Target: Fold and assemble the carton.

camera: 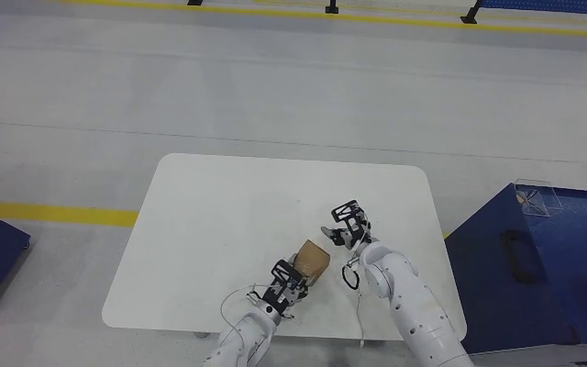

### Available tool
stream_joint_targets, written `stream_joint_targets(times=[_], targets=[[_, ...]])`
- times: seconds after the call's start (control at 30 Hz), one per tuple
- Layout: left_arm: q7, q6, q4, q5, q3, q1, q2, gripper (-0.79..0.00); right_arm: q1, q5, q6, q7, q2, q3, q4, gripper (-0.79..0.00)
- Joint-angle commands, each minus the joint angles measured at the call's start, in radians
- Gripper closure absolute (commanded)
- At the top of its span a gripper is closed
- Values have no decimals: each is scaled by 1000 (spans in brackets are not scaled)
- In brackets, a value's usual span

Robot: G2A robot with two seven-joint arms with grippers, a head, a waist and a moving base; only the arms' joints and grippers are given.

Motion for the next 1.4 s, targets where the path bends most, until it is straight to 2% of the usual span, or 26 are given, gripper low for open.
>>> stream_joint_targets(times=[0.0, 0.1, 0.2, 0.33, 0.43, 0.47, 0.5, 0.53, 0.57, 0.77, 0.87, 0.93, 1.03, 1.07, 1.1, 1.17, 1.23, 1.37], targets=[[14, -12, -51, -46, -11, 28, 2, 0, -7, 42, 10, -12, 4, 38, -18, -785], [3, -37, -142, -191, -34, 82, 0, 0, -26, 115, 1, -15, 10, 93, -55, -785], [-85, -25, -246, -398, -53, 141, -8, 0, -48, 150, -15, -5, 15, 124, -92, -785], [-309, 21, -359, -778, -85, 198, -21, 0, -62, 159, -34, 22, 18, 129, -112, -785], [-516, 95, -376, -936, -112, 196, -20, 0, -64, 156, -38, 30, 17, 115, -111, -785], [-564, 117, -372, -942, -118, 188, -18, -31, -63, 153, -43, 36, 17, 109, -109, -785], [-583, 151, -365, -942, -126, 183, -17, -219, -62, 146, -51, 51, 16, 101, -105, -785], [-586, 173, -364, -941, -127, 178, -17, -477, -61, 145, -53, 56, 16, 99, -105, -785], [-591, 185, -362, -952, -125, 178, -17, -785, -61, 145, -53, 56, 16, 99, -105, -785], [-577, 240, -387, -936, -140, 193, -12, -785, -61, 145, -53, 56, 16, 99, -105, -785], [-515, 296, -412, -755, -131, 206, -2, -785, -61, 145, -53, 56, 16, 99, -105, -785], [-361, 361, -465, -612, -118, 220, 0, -785, -61, 145, -53, 56, 16, 99, -105, -785], [-117, 373, -481, -382, -58, 247, 2, -782, -61, 145, -53, 56, 16, 99, -105, -785], [-58, 341, -466, -310, -34, 243, 4, -539, -61, 145, -53, 56, 16, 99, -105, -785], [-11, 322, -444, -246, -21, 234, 7, 0, -61, 145, -53, 56, 16, 99, -105, -785], [31, 324, -386, -125, 5, 213, 9, 0, -61, 145, -53, 56, 16, 99, -105, -785], [-15, 308, -349, -113, 27, 190, 4, 0, -61, 145, -53, 56, 16, 99, -105, -785], [-83, 341, -302, -106, 51, 147, -7, 0, -61, 145, -53, 56, 16, 99, -105, -785]])
